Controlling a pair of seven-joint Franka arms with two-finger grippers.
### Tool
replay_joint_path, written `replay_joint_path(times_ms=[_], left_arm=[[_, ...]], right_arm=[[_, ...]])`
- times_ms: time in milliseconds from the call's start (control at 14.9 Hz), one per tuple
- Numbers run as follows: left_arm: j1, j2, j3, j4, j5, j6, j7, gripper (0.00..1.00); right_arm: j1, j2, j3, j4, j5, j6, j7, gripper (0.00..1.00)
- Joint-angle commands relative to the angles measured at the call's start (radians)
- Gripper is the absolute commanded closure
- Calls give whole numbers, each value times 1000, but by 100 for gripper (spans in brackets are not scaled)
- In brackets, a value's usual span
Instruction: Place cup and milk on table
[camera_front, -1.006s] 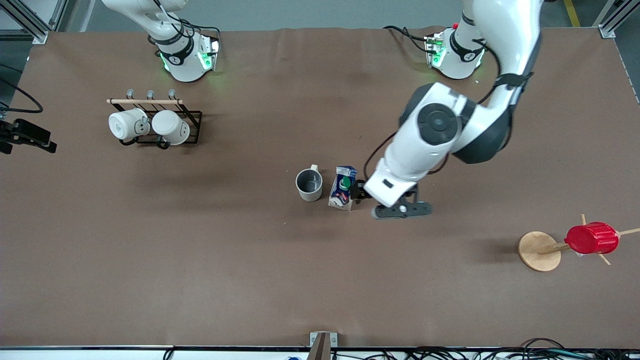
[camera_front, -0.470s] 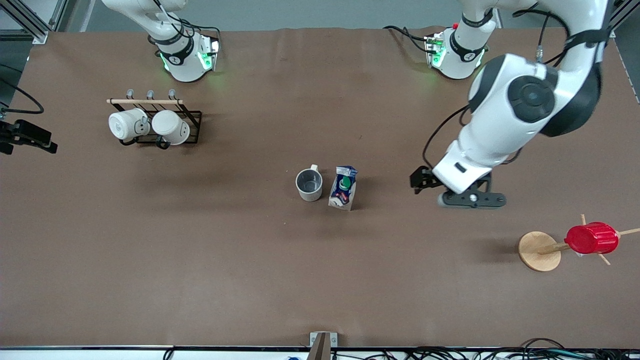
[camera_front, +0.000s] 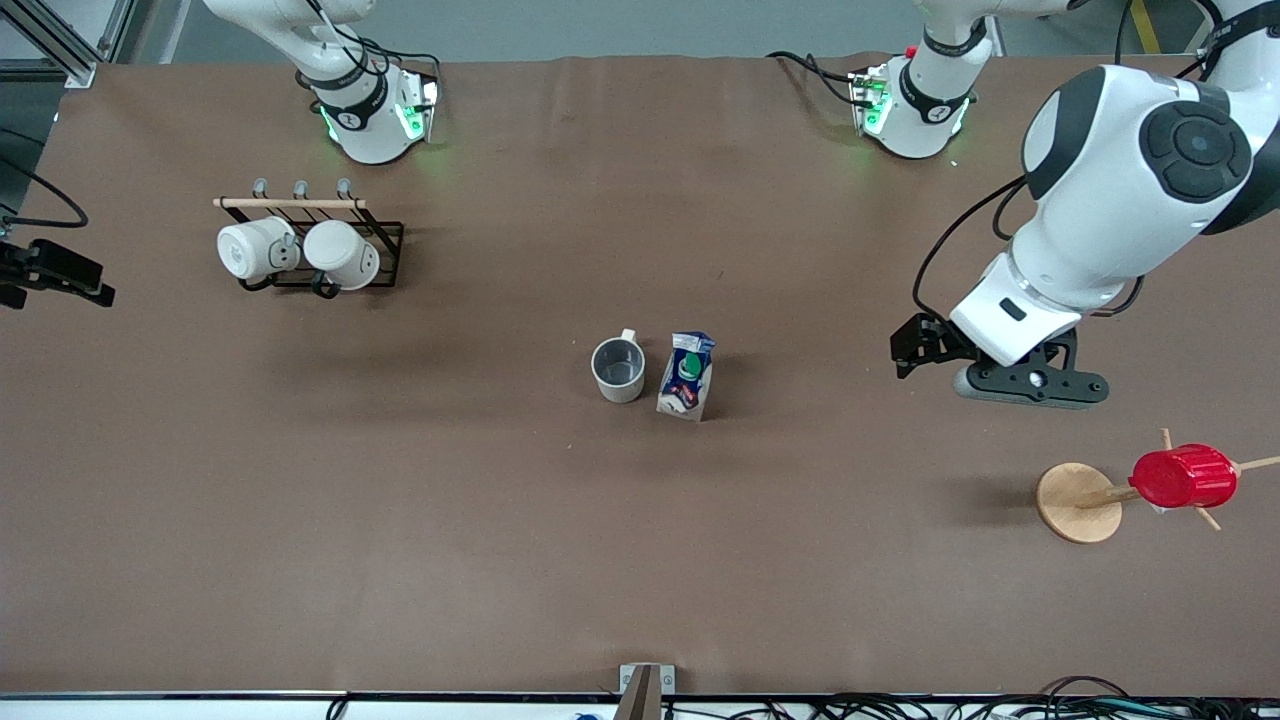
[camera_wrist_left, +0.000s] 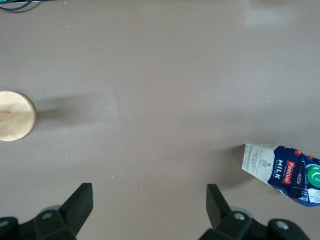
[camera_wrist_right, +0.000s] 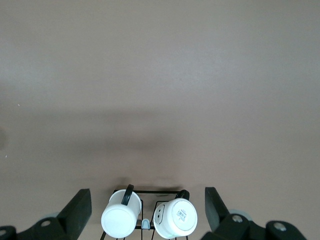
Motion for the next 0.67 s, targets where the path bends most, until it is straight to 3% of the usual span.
replay_joint_path(times_ms=[0,335,604], left_arm=[[9,-28,-5,-7,-5,-3,12,0],[16,-17,6,112,-6,-106,9,0],[15,-30,6,132,-5,-150,8,0]], right_arm=[[2,-13,3,-12,8,2,15,0],[13,-15,5,-12,11,-4,76,0],[11,-15,5,-13,13,-6,73,0]])
